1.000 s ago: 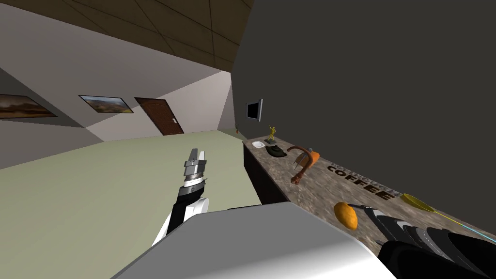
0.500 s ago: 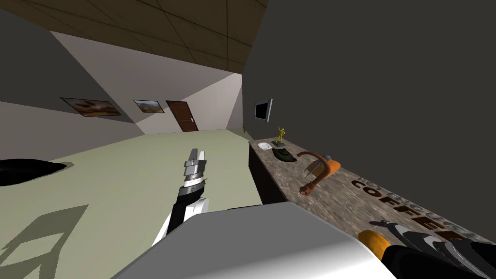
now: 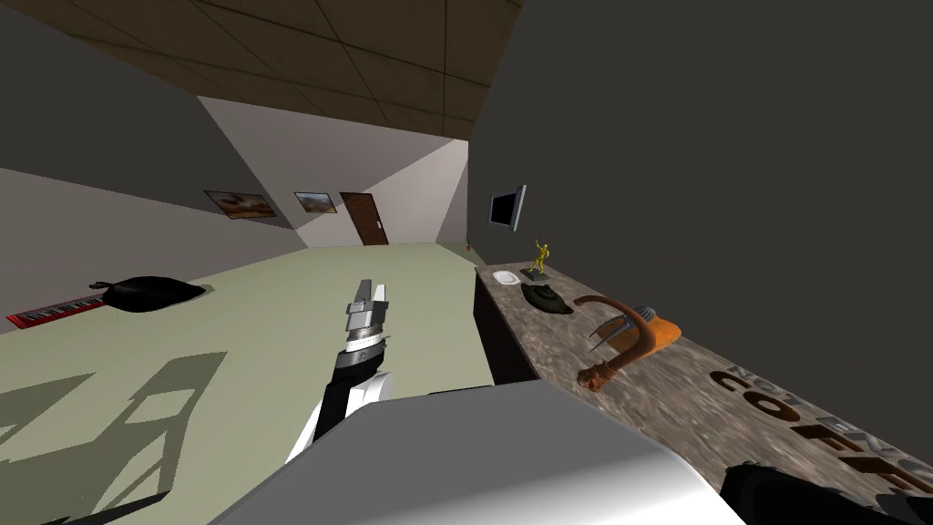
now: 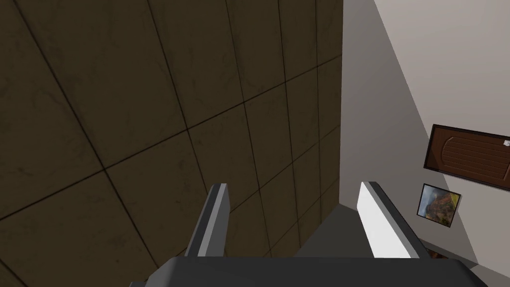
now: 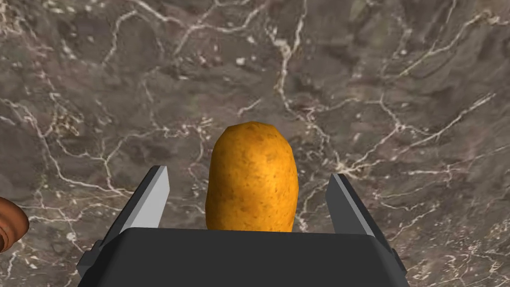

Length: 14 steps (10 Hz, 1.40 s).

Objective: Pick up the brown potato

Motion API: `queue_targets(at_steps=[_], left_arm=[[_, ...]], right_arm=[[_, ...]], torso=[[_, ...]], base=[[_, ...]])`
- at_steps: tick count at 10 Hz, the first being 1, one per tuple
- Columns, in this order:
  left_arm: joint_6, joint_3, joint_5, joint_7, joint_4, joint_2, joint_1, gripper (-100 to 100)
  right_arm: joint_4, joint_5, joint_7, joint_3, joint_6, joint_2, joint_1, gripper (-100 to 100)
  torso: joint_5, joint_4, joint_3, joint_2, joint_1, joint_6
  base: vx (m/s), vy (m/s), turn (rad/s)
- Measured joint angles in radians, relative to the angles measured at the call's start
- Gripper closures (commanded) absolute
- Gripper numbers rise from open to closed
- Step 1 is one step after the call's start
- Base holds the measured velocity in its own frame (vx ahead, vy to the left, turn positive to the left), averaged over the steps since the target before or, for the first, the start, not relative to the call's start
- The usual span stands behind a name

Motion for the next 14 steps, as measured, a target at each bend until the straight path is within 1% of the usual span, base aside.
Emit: queue_targets(at_steps=[1,2,3,4,7,8,12,13,14], left_arm=[[0.0,0.0,0.0,0.0,0.0,0.0,0.0,0],[0.0,0.0,0.0,0.0,0.0,0.0,0.0,0],[0.0,0.0,0.0,0.0,0.0,0.0,0.0,0],[0.0,0.0,0.0,0.0,0.0,0.0,0.0,0],[0.0,0.0,0.0,0.0,0.0,0.0,0.0,0],[0.0,0.0,0.0,0.0,0.0,0.0,0.0,0],[0.0,0.0,0.0,0.0,0.0,0.0,0.0,0],[0.0,0.0,0.0,0.0,0.0,0.0,0.0,0],[0.0,0.0,0.0,0.0,0.0,0.0,0.0,0]], right_arm=[[-0.012,0.011,-0.003,0.025,0.0,0.006,0.003,-100],[-0.014,0.013,-0.005,0.028,0.0,0.006,0.003,0],[-0.014,0.012,-0.005,0.028,0.0,0.006,0.003,-100],[-0.008,0.016,-0.006,0.041,0.006,0.009,-0.004,-100],[0.01,0.035,0.0,0.096,0.042,0.03,-0.027,-100],[0.011,0.036,0.0,0.098,0.044,0.03,-0.028,100],[0.012,0.036,0.0,0.098,0.044,0.031,-0.027,100],[0.012,0.036,0.0,0.098,0.044,0.031,-0.027,0],[0.012,0.036,0.0,0.098,0.044,0.031,-0.027,100]], torso=[[0.0,0.0,0.0,0.001,0.001,0.0],[0.001,0.0,0.001,0.002,0.002,0.0],[0.001,0.001,0.001,0.002,0.003,0.0],[0.001,0.001,0.001,0.002,0.002,0.0],[0.001,0.001,0.002,0.003,0.002,0.0],[0.001,0.001,0.002,0.003,0.002,0.0],[0.0,0.001,0.001,0.002,0.002,-0.001],[0.0,0.001,0.001,0.002,0.002,-0.001],[0.0,0.001,0.001,0.002,0.003,-0.001]], base=[[0.009,-0.007,0.011],[0.0,0.0,0.0],[0.004,-0.008,0.052],[0.004,-0.013,0.071],[0.003,-0.014,0.031],[-0.002,-0.003,-0.014],[0.0,0.0,0.0],[0.0,0.0,0.0],[-0.003,0.013,-0.082]])
